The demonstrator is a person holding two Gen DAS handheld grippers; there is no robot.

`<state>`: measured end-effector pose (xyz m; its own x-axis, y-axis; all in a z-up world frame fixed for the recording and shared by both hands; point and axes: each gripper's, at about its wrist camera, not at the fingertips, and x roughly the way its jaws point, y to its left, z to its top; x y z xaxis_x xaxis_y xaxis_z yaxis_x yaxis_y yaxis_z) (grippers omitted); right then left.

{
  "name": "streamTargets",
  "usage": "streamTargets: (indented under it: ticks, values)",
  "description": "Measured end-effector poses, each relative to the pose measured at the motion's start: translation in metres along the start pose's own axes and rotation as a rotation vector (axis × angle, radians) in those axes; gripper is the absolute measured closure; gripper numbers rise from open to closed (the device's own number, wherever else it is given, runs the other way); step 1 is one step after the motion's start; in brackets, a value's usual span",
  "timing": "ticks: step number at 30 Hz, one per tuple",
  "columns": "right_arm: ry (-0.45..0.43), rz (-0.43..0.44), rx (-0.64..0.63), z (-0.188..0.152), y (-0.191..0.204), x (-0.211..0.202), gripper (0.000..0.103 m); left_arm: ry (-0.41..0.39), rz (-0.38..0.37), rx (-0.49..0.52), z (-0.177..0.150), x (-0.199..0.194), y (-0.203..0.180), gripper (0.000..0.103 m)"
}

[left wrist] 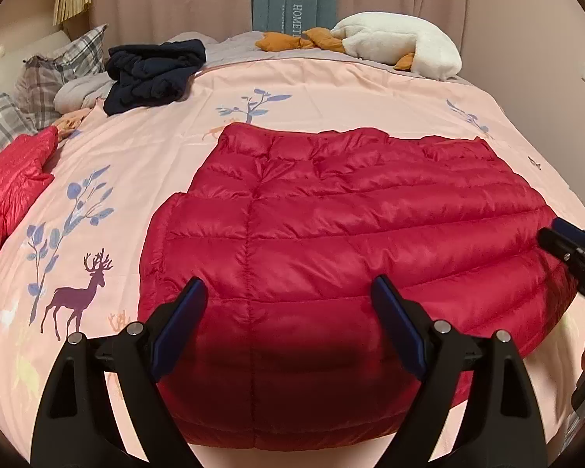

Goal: Fold large clothes
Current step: 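Press both open tools on the folded jacket edge to flatten it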

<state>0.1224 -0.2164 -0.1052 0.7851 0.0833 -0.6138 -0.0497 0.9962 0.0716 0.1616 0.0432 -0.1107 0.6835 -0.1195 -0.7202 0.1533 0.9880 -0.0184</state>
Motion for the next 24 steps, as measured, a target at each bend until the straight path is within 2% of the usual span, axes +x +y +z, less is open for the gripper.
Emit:
streamTargets:
  ticks: [5,11,20,24]
  values:
    - [0.060,-0.025,0.050,-0.008,-0.023,0.016,0.035,0.017,-0.008,0.000,-0.001,0.007,0.001,0.015]
    - [0.080,-0.032,0.032,-0.011,-0.021,0.025,0.035,0.029,-0.018,-0.007,-0.002,0.011,0.004,0.015]
    - [0.053,-0.025,0.060,-0.008,-0.029,0.006,0.035,0.021,0.008,-0.028,-0.004,-0.001,0.015,0.015]
    - [0.070,-0.034,0.061,-0.012,-0.034,0.009,0.034,0.036,0.016,-0.047,-0.005,0.002,0.024,0.015]
